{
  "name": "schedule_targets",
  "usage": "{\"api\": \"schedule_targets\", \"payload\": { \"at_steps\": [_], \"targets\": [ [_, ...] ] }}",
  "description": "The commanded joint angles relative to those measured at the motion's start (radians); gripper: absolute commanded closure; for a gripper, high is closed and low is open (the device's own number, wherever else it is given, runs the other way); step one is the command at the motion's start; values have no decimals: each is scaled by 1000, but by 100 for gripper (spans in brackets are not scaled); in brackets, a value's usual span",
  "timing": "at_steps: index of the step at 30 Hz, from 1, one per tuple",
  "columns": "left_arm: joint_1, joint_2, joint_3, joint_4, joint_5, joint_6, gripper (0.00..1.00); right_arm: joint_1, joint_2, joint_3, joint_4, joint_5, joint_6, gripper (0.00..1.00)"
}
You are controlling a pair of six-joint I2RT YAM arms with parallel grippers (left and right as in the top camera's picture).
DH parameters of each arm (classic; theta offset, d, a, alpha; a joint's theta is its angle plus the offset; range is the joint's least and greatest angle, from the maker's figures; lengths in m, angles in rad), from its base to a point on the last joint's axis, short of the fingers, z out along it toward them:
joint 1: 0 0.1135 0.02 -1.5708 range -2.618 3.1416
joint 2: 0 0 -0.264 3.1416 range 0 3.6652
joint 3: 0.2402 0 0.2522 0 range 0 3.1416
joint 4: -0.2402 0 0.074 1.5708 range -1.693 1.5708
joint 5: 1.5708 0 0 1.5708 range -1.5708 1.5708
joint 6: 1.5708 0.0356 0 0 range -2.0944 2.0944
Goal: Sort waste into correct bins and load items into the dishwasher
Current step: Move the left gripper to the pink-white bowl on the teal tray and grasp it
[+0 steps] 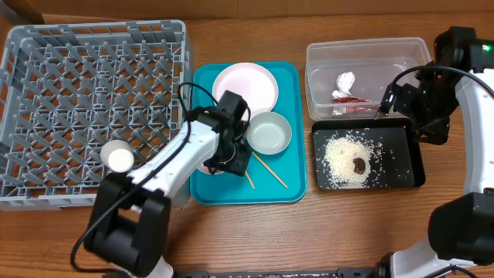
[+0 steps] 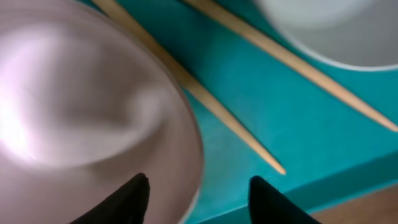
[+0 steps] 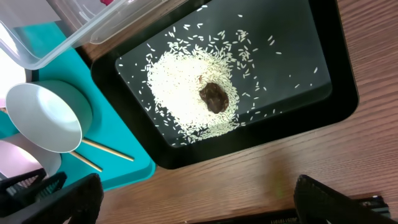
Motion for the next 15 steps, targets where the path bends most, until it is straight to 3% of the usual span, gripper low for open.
{"api": "schedule_targets", "payload": {
  "at_steps": [1,6,12,15],
  "targets": [
    [-4,34,15,-3,-48,15,60,-3,-31,30,3,3,-3,0],
    [-4,45,15,-5,-48,15,71,-3,-31,30,2,3,-3,0],
    [-4,45,16,-5,-47,15,94,-3,-31,30,-2,3,-3,0],
    [-4,44,19,-6,-47,10,96,-3,-31,30,-3,3,-3,0]
  ]
}}
